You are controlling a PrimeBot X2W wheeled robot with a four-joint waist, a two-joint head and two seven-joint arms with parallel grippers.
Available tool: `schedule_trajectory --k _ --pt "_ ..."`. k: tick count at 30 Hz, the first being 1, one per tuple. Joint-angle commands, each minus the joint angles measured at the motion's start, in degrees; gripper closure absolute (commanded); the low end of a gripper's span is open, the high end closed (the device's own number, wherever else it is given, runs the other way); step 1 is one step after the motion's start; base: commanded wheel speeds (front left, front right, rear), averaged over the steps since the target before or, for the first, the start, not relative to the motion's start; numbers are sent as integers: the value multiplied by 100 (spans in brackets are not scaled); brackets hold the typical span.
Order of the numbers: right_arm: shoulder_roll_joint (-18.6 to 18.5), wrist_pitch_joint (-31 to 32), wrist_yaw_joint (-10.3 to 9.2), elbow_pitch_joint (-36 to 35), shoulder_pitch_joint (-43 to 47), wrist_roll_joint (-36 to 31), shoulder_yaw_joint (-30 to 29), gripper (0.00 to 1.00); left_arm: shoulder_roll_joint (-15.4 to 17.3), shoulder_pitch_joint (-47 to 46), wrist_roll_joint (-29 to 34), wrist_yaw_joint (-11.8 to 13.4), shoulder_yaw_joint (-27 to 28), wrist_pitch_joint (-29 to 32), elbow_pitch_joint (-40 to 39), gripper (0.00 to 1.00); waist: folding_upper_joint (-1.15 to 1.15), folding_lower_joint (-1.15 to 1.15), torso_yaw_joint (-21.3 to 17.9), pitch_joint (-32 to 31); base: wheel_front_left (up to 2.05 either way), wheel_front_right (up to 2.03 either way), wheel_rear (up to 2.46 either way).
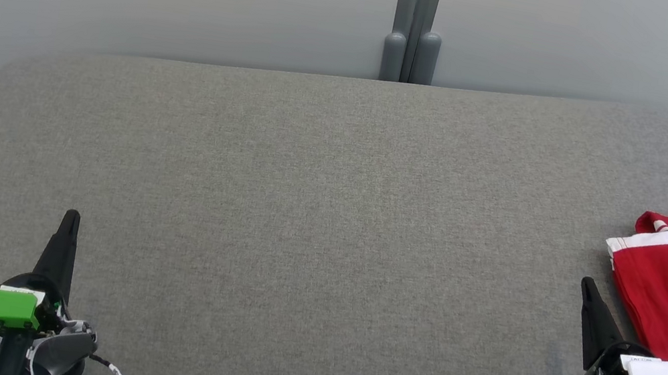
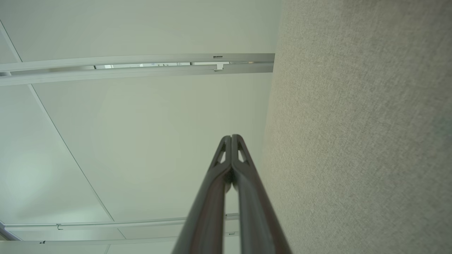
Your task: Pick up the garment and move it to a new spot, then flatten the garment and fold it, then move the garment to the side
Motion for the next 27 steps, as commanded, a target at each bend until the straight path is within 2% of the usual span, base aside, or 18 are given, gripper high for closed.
schedule_trajectory --k 1,27 --pt "-27 12 2 -13 -64 40 9 100 3 -72 -8 -33 6 11 -27 100 0 0 0 0 0 0 0" --pt "-27 10 2 -13 -64 40 9 100 4 -72 -9 -33 6 10 -27 100 0 0 0 0 0 0 0"
